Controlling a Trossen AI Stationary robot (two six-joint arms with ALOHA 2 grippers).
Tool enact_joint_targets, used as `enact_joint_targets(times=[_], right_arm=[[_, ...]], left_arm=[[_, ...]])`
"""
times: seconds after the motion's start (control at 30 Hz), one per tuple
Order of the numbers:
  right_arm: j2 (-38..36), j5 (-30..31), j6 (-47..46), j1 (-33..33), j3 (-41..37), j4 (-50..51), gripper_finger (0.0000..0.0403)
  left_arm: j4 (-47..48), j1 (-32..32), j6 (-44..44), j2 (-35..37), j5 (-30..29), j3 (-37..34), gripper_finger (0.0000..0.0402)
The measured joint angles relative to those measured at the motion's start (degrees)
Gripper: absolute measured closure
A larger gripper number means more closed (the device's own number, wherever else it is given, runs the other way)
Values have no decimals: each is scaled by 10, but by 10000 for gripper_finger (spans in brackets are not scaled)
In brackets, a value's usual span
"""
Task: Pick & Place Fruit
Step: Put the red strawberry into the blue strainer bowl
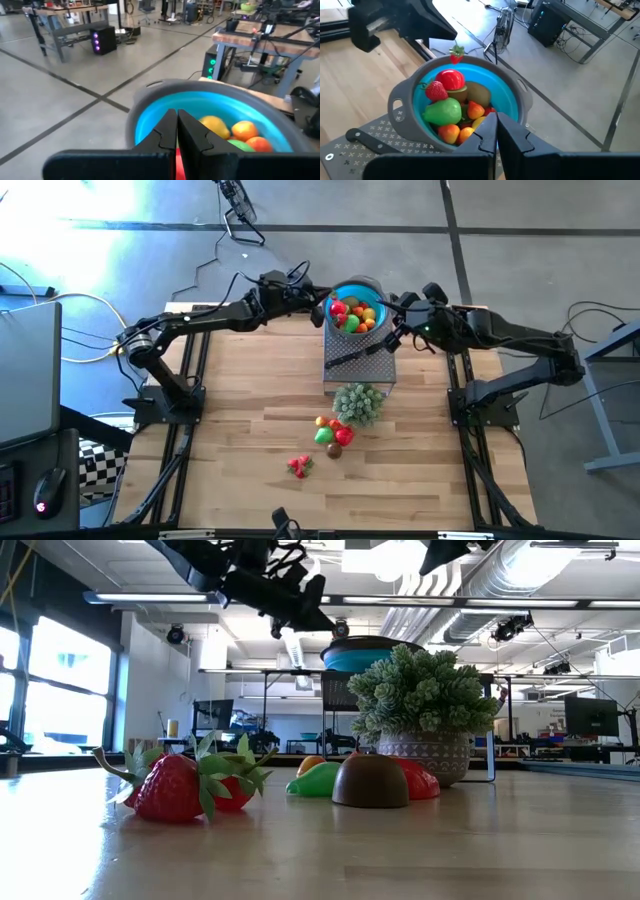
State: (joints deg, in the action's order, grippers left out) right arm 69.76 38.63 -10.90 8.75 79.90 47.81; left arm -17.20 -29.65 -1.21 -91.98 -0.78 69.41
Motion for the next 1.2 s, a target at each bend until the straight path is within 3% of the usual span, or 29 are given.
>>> enact_joint_targets(times=[0.7,1.2], right_arm=[[0,0,0,0,0,5,398],[0,0,0,0,0,5,398]], left_arm=[[2,0,12,0,8,0,385],[-6,0,2,3,19,0,278]])
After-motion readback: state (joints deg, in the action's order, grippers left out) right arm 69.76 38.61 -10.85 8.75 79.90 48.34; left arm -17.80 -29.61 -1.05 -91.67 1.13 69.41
